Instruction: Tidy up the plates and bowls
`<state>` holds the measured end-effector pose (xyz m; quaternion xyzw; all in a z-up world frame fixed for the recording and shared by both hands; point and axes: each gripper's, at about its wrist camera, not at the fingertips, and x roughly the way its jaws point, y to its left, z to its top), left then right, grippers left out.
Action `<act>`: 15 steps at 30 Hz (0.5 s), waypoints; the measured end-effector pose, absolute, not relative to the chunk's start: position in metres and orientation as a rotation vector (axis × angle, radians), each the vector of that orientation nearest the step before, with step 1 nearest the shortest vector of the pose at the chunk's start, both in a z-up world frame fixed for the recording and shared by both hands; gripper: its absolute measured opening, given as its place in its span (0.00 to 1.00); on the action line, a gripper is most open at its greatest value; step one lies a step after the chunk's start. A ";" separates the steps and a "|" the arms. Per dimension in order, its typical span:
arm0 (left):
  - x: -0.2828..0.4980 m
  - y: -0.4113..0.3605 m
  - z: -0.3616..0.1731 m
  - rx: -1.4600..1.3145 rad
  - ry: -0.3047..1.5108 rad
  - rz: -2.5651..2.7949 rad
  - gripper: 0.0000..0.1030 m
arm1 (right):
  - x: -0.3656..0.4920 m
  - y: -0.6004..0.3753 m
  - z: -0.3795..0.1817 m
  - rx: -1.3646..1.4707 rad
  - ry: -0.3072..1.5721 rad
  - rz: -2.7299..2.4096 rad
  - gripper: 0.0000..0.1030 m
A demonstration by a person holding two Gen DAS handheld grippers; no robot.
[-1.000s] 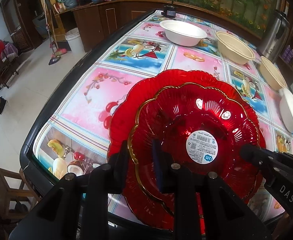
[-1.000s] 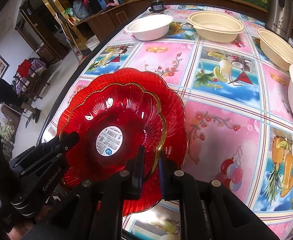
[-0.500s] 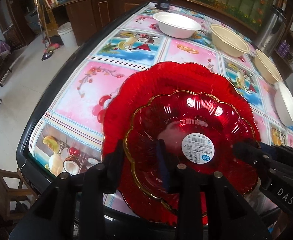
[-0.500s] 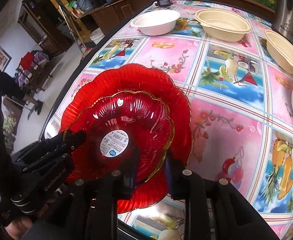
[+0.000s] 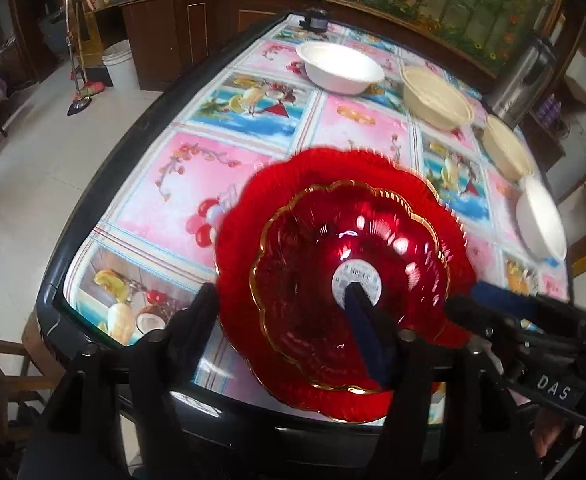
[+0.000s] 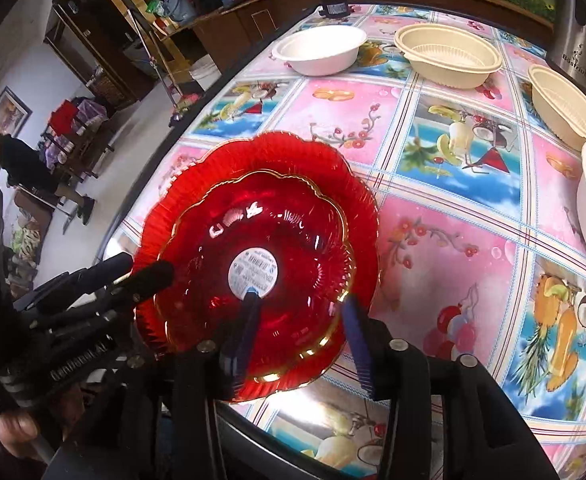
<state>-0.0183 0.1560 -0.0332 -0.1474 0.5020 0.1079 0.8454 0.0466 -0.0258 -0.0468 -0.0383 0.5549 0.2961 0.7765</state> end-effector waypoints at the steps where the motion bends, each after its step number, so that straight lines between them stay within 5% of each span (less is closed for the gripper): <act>1: -0.017 0.160 -0.029 -0.327 1.051 0.227 0.68 | 0.048 -0.029 -0.043 -0.073 1.198 0.641 0.50; 15: 0.066 0.209 0.023 -0.378 0.912 0.280 0.71 | 0.120 -0.064 0.009 0.277 1.112 0.675 0.58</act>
